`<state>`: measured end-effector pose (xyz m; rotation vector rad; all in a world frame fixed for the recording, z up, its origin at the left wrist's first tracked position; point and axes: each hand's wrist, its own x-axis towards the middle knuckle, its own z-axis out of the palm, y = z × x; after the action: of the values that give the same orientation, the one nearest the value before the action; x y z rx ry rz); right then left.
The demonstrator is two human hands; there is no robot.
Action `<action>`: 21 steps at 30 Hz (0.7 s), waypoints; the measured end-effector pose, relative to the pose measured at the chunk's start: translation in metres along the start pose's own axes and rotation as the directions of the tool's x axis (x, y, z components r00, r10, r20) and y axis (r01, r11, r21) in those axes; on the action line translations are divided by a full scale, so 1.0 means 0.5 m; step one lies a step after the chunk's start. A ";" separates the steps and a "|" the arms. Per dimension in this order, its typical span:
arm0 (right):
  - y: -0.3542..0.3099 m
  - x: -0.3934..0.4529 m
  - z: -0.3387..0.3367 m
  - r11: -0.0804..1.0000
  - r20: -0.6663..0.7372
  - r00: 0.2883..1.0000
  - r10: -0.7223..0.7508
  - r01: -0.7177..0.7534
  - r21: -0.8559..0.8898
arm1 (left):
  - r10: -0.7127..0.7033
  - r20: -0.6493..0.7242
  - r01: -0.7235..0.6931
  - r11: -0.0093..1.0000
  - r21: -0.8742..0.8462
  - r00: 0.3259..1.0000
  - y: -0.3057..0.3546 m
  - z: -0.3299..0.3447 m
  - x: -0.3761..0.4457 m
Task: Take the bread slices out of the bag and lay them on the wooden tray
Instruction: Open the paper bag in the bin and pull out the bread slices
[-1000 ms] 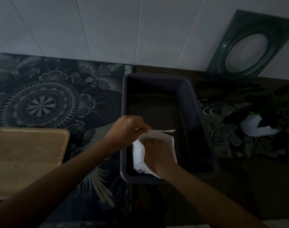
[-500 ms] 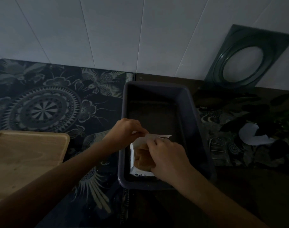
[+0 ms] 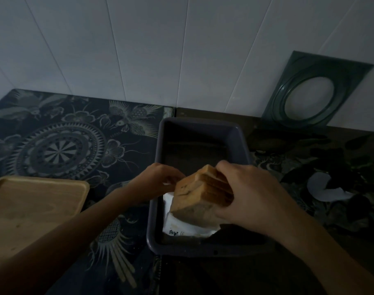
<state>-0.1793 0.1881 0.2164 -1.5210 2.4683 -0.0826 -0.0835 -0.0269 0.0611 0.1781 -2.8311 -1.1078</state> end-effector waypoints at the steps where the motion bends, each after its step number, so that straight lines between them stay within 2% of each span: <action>1: 0.006 0.000 -0.008 1.000 -0.006 1.000 0.002 -0.002 0.013 | -0.014 0.029 0.014 1.000 -0.002 0.999 0.003 -0.002 -0.001; 10: 0.058 0.023 -0.051 0.994 -0.105 0.994 -0.016 0.028 0.109 | -0.167 0.210 0.193 0.975 -0.110 0.963 0.050 -0.035 -0.007; 12: 0.072 0.029 -0.056 0.987 -0.127 0.992 -0.025 0.045 0.156 | -0.170 0.220 0.215 0.956 -0.202 0.961 0.072 -0.052 -0.005; 15: 0.095 0.043 -0.068 0.967 -0.178 0.983 -0.037 0.080 0.241 | -0.125 0.150 0.173 0.911 -0.373 0.981 0.101 -0.070 -0.002; 18: 0.113 0.061 -0.081 0.922 -0.204 0.979 -0.014 0.092 0.376 | -0.139 0.098 0.170 0.807 -0.566 0.985 0.126 -0.081 -0.007; 21: 0.130 0.082 -0.085 0.859 -0.193 0.981 0.017 0.084 0.505 | -0.153 0.047 0.146 0.738 -0.659 0.987 0.141 -0.085 -0.014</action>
<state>-0.2635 0.1781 0.2390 -1.3611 2.2864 -0.8593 -0.0762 -0.0029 0.1400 0.3483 -2.2427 -2.0513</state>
